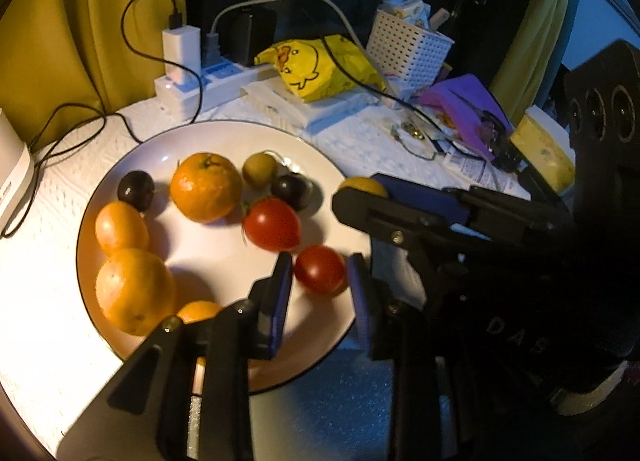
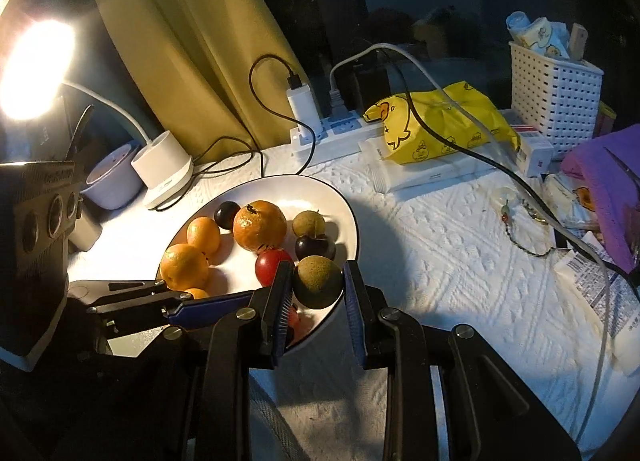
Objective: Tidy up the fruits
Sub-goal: 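Carry the tomato and yellow-green fruit onto the white plate and open both tools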
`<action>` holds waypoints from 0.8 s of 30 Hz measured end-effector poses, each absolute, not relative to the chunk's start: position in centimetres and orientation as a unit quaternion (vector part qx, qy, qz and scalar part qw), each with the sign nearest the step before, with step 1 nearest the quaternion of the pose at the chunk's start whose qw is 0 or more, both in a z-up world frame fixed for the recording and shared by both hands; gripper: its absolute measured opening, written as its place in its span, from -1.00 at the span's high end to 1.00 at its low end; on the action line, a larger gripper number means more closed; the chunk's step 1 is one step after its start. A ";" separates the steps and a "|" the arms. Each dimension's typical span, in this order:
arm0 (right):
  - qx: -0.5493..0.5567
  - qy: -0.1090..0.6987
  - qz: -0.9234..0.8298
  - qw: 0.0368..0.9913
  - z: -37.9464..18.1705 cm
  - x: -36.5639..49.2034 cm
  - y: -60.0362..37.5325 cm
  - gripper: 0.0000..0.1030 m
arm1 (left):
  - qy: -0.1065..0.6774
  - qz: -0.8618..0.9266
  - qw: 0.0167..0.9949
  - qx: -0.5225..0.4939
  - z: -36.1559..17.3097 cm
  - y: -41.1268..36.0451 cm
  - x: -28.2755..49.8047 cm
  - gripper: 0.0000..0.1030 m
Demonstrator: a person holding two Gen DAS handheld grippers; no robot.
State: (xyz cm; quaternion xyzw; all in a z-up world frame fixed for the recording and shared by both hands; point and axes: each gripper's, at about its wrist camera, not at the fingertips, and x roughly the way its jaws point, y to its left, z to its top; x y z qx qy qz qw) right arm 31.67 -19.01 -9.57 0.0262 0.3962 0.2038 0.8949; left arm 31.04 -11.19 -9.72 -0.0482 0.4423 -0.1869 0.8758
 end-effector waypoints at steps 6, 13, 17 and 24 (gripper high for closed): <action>0.028 0.397 0.206 0.894 -9.5 32.0 -18.8 0.47 | 0.440 -0.193 0.875 -0.053 -9.5 -11.0 30.8 0.40; 0.027 0.396 0.204 0.895 -9.2 31.9 -18.6 0.46 | 0.437 -0.192 0.877 -0.052 -9.2 -10.7 30.0 0.28; 0.030 0.392 0.200 0.898 -8.8 31.5 -18.9 0.46 | 0.435 -0.191 0.879 -0.050 -8.8 -10.7 29.5 0.27; 0.029 0.385 0.195 0.902 -7.8 30.2 -19.1 0.46 | 0.424 -0.187 0.885 -0.045 -7.6 -10.2 27.9 0.26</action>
